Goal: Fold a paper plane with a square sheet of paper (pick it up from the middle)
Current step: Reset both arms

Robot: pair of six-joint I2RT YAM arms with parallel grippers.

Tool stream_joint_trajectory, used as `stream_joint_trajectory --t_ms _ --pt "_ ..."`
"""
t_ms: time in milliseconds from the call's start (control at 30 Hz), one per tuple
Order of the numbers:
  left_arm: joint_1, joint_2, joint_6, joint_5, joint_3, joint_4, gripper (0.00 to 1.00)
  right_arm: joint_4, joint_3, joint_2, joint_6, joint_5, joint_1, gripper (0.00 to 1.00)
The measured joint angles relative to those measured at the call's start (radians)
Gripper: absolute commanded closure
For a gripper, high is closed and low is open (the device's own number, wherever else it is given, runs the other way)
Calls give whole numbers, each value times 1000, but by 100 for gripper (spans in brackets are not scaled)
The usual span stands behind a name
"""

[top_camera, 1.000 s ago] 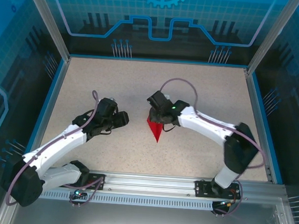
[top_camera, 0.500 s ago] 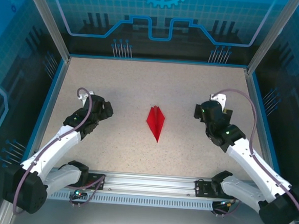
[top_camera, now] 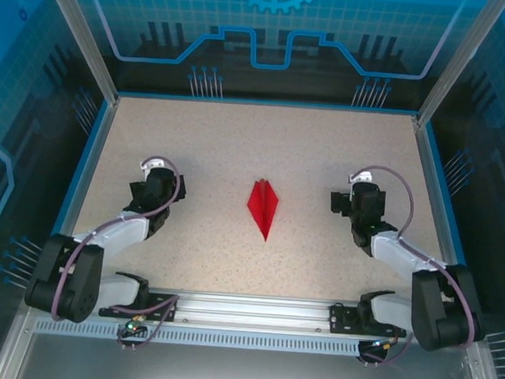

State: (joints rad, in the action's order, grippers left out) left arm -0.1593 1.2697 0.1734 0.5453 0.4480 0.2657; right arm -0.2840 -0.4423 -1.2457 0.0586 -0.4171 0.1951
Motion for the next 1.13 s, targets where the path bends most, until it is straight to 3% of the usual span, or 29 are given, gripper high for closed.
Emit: stream_joint_trajectory --t_ms 367,567,1133 --pt "100 204 -143 -277 -77 489 2 -449 68 -213 -71 221 -77 1" --pt "132 255 -151 -380 -66 499 1 -459 54 -254 -69 238 -89 1" --pt "137 255 -154 -424 -58 507 1 -467 43 -254 -63 242 -97 1"
